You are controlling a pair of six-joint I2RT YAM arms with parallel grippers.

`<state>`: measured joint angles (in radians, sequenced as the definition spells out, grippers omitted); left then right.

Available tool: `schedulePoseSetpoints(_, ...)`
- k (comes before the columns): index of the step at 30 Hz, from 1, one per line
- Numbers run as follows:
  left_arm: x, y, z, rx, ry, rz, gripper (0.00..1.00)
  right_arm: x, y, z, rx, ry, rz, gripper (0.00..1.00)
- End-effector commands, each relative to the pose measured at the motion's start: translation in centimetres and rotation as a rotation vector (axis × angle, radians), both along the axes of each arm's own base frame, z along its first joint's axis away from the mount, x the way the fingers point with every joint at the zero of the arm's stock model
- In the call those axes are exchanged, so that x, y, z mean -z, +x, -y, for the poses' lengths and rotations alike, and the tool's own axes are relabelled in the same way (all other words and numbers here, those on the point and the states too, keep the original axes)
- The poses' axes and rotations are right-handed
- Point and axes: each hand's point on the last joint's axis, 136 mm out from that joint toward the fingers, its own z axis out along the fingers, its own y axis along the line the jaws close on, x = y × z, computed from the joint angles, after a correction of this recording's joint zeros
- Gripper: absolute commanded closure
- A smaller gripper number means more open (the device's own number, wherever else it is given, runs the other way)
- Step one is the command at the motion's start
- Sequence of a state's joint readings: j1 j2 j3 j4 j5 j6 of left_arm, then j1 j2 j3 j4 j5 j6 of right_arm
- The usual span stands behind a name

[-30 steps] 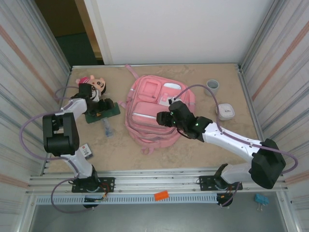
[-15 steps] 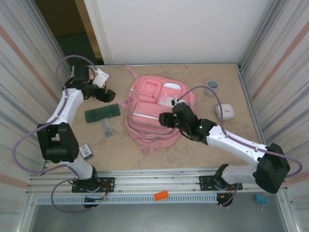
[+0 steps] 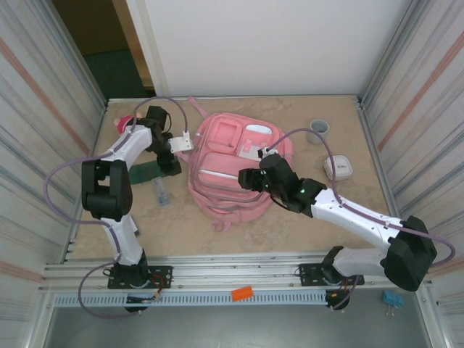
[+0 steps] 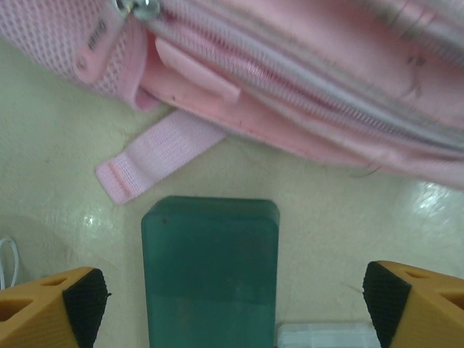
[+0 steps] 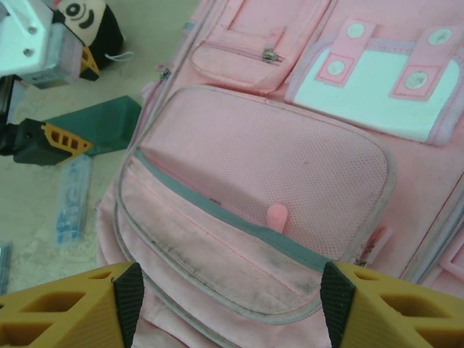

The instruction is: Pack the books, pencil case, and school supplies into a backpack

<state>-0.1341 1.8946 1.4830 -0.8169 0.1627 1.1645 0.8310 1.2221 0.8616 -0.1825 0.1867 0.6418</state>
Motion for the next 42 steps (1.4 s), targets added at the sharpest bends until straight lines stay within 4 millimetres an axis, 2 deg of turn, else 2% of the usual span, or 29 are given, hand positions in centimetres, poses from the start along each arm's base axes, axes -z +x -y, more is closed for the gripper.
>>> schedulePoseSetpoints(1,0.3,0.7,-1.2,0.034,0.044,0.012,0.03,-0.5,0.0,-0.2,-0.013,-0.009,0.032,0.33)
schedulePoseSetpoints(10,3.0,3.2,-3.0,-0.049,0.107,0.022,0.02,0.0,0.3,-1.2,-0.042,-0.019,0.010,0.31)
schedulePoseSetpoints(16,4.1,3.6,-3.0,-0.073,0.108,0.002,0.03,0.2,0.4,-1.7,-0.055,-0.020,0.000,0.30)
schedulePoseSetpoints(24,5.6,3.0,-2.1,-0.082,0.048,-0.056,0.17,0.2,0.4,-1.6,-0.052,-0.025,-0.002,0.30)
schedulePoseSetpoints(27,5.5,2.8,-1.7,-0.088,0.021,-0.070,0.24,0.3,0.4,-1.5,-0.049,-0.029,-0.002,0.30)
schedulePoseSetpoints(32,5.8,2.0,-1.5,-0.085,0.009,-0.097,0.27,0.1,0.3,-1.4,-0.049,-0.028,0.002,0.30)
schedulePoseSetpoints(35,5.6,2.1,-1.3,-0.096,-0.001,-0.098,0.32,0.0,0.3,-1.3,-0.048,-0.028,0.004,0.30)
schedulePoseSetpoints(39,4.6,2.5,-1.4,-0.133,-0.016,-0.066,0.38,-0.2,0.2,-1.1,-0.043,-0.025,0.009,0.30)
schedulePoseSetpoints(42,2.5,2.9,-1.0,-0.186,-0.069,-0.033,0.42,-0.5,0.1,-1.1,-0.043,-0.017,0.016,0.30)
